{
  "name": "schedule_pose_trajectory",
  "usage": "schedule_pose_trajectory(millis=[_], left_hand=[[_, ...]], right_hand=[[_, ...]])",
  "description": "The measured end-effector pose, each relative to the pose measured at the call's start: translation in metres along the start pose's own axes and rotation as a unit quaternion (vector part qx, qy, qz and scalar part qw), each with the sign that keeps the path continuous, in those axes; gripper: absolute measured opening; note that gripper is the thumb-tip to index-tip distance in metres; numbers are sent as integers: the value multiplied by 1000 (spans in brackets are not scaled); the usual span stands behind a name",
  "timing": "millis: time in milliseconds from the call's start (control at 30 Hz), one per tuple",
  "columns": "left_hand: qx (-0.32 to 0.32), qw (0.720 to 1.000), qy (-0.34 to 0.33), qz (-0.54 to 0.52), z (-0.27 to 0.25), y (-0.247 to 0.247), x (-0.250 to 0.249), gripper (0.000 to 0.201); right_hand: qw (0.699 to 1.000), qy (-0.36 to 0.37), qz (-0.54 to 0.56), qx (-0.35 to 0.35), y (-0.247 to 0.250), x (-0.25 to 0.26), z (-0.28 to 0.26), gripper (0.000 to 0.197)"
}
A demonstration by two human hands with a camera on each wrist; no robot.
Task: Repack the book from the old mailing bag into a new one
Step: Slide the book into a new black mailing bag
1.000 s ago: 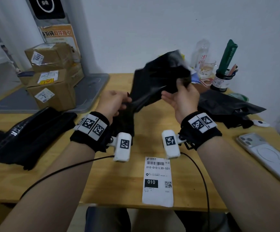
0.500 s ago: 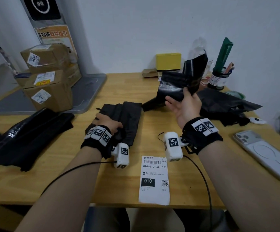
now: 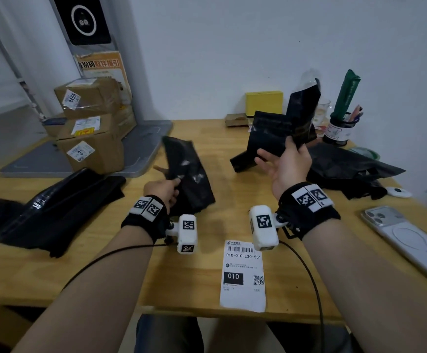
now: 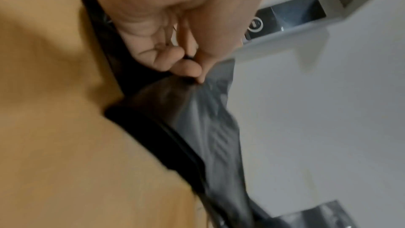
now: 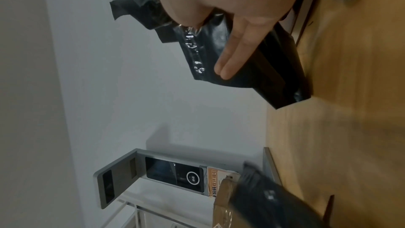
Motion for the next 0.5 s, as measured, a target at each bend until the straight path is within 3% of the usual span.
schedule_pose_trajectory(millis=[133, 200, 267, 367, 433, 500], left_hand=[[-101, 971, -23, -213, 3, 46, -17, 28], [-116, 952, -38, -281, 6, 68, -23, 35], [-119, 950, -30, -288, 10, 81, -24, 43], [-221, 927, -4, -304, 6, 103, -14, 60], [-294, 926, -5, -235, 1, 115, -14, 74], [-304, 932, -29, -196, -12, 113, -23, 78]], right_hand=[[1000, -10, -4, 11, -9, -1, -7, 28], [1000, -11, -10, 14, -12, -4, -10, 26], [1000, -11, -14, 19, -16, -8, -13, 25], [999, -15, -20, 27, -22, -15, -16, 26], [999, -18, -21, 30, -25, -18, -17, 28], [999, -18, -22, 38, -28, -18, -19, 29]])
Point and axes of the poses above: each hand's wrist, its own z-axis towards the middle knuckle, its own y-axis out of the back of the hand, x = y × z, the point moved 8 cm from there along z, towards the middle knuckle, and after that the axes turned 6 degrees about z, right-handed, at the moved point
